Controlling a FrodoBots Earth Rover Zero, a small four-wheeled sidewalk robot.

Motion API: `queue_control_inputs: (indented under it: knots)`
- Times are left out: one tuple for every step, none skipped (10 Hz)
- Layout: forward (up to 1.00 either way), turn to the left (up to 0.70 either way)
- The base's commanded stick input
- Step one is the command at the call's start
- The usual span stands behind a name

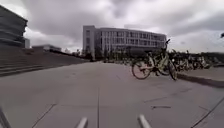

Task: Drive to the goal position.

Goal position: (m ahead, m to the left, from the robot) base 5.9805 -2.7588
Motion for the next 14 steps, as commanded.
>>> queue_control_inputs:
  knots:
    - [0.50,0.01]
    - [0.50,0.01]
    - [0.50,0.01]
    - [0.50,0.01]
    - [0.50,0.01]
    - [0.50,0.01]
    - [0.50,0.01]
    - [0.50,0.01]
    - [0.50,0.01]
    - [0.50,0.01]
    - [0.50,0.01]
    - [0.50,0.01]
    - [0.50,0.01]
    - [0.50,0.01]
